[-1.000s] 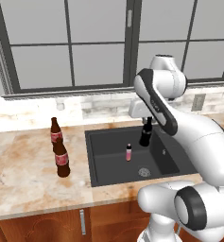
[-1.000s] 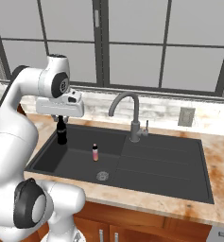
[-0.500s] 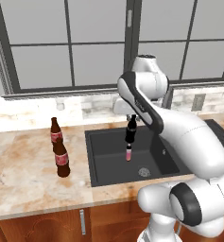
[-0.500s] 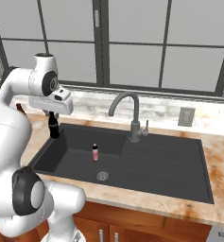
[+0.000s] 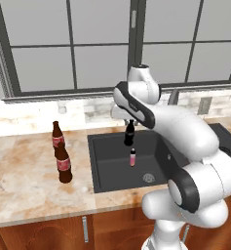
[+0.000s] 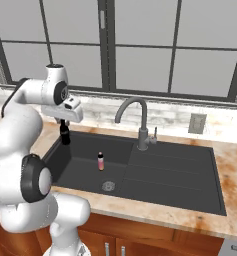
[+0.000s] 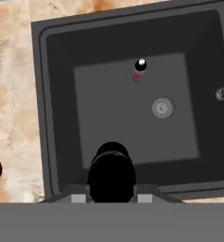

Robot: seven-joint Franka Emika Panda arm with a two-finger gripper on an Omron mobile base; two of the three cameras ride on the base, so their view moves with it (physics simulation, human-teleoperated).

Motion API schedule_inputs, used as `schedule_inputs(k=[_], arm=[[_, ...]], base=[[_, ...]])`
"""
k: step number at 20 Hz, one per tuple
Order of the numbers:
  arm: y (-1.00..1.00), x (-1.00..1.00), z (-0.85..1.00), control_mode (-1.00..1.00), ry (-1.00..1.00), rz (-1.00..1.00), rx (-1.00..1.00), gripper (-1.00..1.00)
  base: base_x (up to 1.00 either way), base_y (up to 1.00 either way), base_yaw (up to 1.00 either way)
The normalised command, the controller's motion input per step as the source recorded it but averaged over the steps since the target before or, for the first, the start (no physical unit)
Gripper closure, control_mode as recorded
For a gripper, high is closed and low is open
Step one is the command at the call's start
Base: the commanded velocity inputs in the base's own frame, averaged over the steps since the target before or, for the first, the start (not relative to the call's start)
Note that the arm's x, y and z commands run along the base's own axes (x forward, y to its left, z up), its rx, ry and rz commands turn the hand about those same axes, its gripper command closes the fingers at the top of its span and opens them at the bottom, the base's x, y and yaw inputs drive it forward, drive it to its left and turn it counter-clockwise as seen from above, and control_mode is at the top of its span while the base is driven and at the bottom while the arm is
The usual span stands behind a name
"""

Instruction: Place the large bottle from the dining counter next to the other large bottle outside the sink, and place the small bottle from the dining counter next to the other small bottle inside the sink.

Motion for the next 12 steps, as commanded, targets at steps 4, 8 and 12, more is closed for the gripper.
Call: schedule_inputs(k=[4,8,12], arm=[[0.0,0.55,-0.49,-1.0,0.0,0.0,0.0,1.0],[0.0,0.6,-0.49,-1.0,0.0,0.0,0.0,1.0],[0.0,0.47,-0.25,-1.0,0.0,0.0,0.0,1.0]], base=[[0.0,0.0,0.0],[0.0,0.0,0.0],[0.0,0.0,0.0]])
